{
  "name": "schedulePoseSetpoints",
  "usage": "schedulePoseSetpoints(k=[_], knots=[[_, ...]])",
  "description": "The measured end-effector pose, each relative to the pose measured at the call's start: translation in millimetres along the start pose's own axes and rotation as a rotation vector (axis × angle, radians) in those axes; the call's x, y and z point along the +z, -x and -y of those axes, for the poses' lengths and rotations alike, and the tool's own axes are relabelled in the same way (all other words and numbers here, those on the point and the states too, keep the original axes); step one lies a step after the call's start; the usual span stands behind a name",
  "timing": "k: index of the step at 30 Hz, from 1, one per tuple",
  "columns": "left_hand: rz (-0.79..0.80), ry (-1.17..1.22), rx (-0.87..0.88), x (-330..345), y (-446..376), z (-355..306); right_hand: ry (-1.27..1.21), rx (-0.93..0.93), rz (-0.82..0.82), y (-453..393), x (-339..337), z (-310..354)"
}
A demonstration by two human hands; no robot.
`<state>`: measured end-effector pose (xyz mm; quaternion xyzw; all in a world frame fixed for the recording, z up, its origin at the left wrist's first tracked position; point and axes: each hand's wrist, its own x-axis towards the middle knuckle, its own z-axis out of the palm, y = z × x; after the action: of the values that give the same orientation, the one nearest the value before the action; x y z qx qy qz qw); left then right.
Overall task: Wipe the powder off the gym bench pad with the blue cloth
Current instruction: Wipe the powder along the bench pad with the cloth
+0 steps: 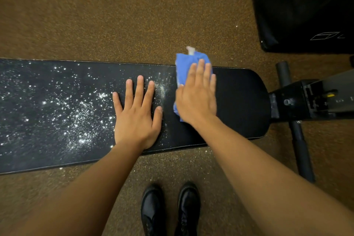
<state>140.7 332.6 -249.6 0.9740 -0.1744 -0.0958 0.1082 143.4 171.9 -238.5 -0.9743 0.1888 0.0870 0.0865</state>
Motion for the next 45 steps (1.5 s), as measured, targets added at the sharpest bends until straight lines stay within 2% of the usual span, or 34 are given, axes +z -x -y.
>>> schedulePoseSetpoints(k=[3,6,8,11,13,15,18,21,23,26,29,32,35,37,45], knots=[[0.008,-0.011,0.004,0,0,0,0.016,-0.127,0.000,8,7,19],[0.010,0.000,0.007,0,-1,0,0.036,-0.290,0.009,44,12,3],[0.003,-0.002,0.007,0,-1,2,0.041,-0.336,0.032,63,14,-16],[0.003,-0.008,0.008,-1,0,2,0.037,-0.232,0.045,56,10,-26],[0.008,-0.011,0.004,0,0,1,0.010,-0.102,0.030,35,6,-9],[0.009,-0.012,0.001,1,0,1,-0.009,-0.055,0.009,18,4,16],[0.013,-0.010,0.005,1,0,2,0.000,-0.162,0.029,14,7,32],[0.018,0.004,0.015,1,-1,2,0.023,-0.306,0.039,39,10,10],[0.014,0.001,0.021,0,-1,3,0.052,-0.332,0.040,53,9,-9],[0.013,-0.012,0.018,0,-1,4,0.066,-0.174,0.049,35,6,-16],[0.014,-0.017,0.018,2,0,3,0.025,-0.012,0.013,6,1,8],[0.020,-0.023,0.014,2,-1,2,0.046,-0.109,0.004,9,6,19],[0.033,-0.024,0.028,2,-2,2,0.059,-0.286,-0.009,50,13,8],[0.042,-0.031,0.034,1,-3,3,0.052,-0.335,-0.009,70,20,-3],[0.009,0.073,0.029,-4,1,7,0.040,-0.241,-0.015,71,21,4]])
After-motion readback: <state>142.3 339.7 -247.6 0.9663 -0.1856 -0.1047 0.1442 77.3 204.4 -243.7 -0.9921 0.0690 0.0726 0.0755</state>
